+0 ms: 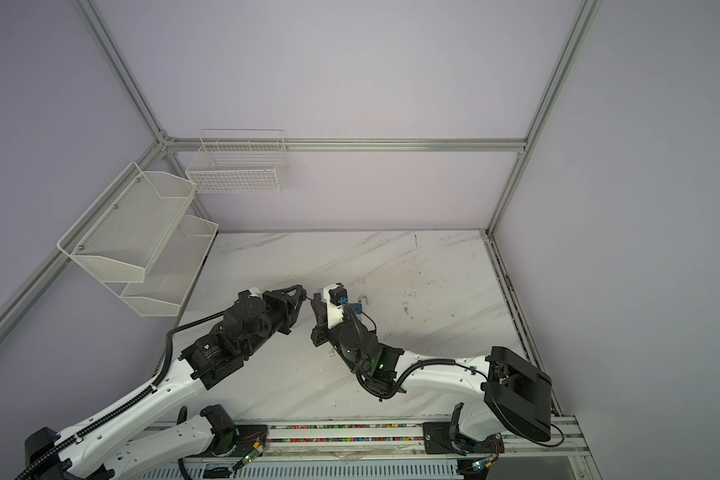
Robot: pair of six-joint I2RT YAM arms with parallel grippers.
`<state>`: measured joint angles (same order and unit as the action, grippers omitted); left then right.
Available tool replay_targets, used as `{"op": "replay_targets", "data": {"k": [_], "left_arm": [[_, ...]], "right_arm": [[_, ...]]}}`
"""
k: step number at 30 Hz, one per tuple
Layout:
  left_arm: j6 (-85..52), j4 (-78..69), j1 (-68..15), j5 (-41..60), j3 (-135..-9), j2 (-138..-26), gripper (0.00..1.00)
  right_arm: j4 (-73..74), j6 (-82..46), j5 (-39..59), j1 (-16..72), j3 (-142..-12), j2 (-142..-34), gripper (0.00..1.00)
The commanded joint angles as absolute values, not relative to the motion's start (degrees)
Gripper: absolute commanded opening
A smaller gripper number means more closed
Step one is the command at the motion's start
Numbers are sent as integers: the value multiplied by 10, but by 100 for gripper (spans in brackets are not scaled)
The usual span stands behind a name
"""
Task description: Unlock with the key
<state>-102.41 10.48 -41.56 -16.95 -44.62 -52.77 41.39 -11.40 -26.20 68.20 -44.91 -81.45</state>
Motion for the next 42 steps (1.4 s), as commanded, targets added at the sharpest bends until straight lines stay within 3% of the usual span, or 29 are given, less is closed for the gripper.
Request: {"op": "replay_targets", "data": {"k": [1, 15, 23, 35, 42], "left_arm": [[-1013, 76, -417, -151, -469, -513, 3], [-989, 65, -428, -81, -529, -552, 2], [-985, 30, -453, -55, -548, -561, 1], [-986, -16, -465, -61, -502, -552, 1], [-987, -27, -471, -76, -491, -562, 1]], "right_arm": [[417, -90, -276, 685, -473, -819, 0], [378, -62, -171, 686, -518, -864, 0], [373, -133, -65, 675, -568, -892, 0], [374, -456, -62, 642, -562, -824, 0], [330, -520, -104, 640, -581, -807, 0]]}}
